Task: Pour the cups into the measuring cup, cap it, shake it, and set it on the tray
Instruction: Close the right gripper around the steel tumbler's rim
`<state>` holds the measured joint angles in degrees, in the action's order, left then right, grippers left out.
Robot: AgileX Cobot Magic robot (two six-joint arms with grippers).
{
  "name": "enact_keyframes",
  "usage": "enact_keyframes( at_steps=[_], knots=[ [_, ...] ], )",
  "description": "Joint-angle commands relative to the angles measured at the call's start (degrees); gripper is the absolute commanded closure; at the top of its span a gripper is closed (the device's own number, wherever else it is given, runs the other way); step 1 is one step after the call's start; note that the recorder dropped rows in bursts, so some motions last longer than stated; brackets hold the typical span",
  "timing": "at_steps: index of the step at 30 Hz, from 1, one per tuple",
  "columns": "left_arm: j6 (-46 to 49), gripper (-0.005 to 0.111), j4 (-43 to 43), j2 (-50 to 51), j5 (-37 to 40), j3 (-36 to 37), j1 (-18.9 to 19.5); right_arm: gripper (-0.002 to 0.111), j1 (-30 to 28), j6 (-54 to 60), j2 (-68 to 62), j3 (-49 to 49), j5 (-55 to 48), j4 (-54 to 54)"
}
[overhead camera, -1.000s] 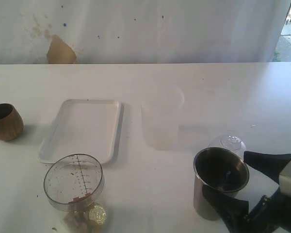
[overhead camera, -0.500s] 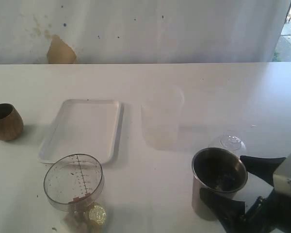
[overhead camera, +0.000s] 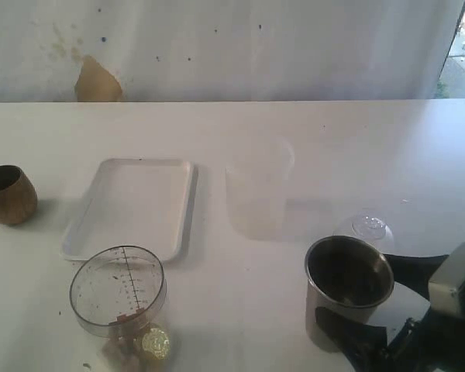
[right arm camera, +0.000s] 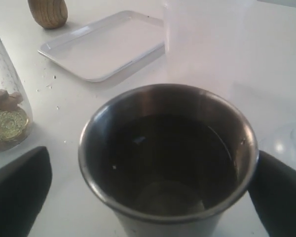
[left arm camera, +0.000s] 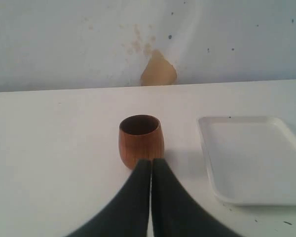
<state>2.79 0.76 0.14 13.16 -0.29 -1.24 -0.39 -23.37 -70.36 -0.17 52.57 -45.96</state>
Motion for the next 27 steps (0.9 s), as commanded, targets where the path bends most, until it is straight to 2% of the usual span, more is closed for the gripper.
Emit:
enact_keyframes(
  at_steps=[1,20,27],
  knots=[
    [-0.04,0.106,-0.29,-0.14,-0.18,0.29,-0.06,0.007,-0.25,0.28,-0.04,0.17,-1.18,-0.29],
    [-0.04,0.106,-0.29,-0.14,-0.18,0.29,-0.06,0.007,-0.25,2.83,-0.28,0.17,-0.73,-0.21],
    [-0.04,0.106,-0.29,-0.14,-0.18,0.29,-0.06,0.004,-0.25,3.75,-4.71,0.17,-0.73,-0.21]
  ],
)
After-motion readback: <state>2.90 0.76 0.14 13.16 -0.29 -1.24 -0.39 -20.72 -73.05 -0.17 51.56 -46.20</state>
